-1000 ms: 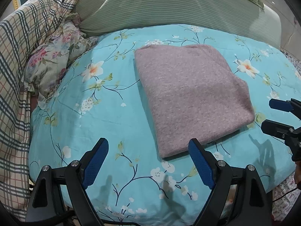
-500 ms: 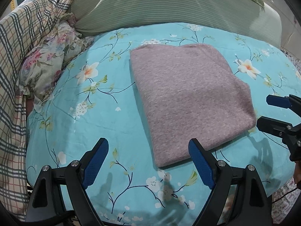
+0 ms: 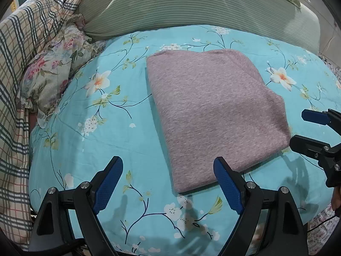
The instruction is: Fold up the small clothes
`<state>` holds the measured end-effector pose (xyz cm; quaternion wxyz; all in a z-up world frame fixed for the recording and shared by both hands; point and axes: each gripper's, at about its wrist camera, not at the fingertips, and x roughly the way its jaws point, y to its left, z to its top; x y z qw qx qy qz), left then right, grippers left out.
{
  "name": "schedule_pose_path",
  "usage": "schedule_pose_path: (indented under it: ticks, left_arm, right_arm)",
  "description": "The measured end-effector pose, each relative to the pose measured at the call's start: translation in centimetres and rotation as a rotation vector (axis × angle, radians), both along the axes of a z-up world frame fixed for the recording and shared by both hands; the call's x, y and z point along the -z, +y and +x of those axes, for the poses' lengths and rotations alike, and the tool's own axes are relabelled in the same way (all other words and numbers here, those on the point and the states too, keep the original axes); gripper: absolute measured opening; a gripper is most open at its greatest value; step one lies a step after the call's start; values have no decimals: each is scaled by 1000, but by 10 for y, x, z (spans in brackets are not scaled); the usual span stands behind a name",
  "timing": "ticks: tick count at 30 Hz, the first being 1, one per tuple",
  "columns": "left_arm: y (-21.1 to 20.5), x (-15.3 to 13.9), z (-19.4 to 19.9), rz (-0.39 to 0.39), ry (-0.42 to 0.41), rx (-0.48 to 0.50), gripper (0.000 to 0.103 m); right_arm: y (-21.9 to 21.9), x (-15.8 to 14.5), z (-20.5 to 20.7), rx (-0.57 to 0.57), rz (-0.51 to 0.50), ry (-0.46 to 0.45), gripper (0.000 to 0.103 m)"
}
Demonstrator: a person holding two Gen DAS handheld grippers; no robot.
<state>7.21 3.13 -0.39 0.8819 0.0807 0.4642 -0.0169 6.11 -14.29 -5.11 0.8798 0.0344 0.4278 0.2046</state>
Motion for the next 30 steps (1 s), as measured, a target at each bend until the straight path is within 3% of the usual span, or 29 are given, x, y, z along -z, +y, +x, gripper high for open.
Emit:
schedule_pose_path:
  ticks: [30]
  left_arm:
    - [2,-4,-4,-4,2,-7,92]
  right_arm:
    - [0,-9,-4,-5,7,-19,95]
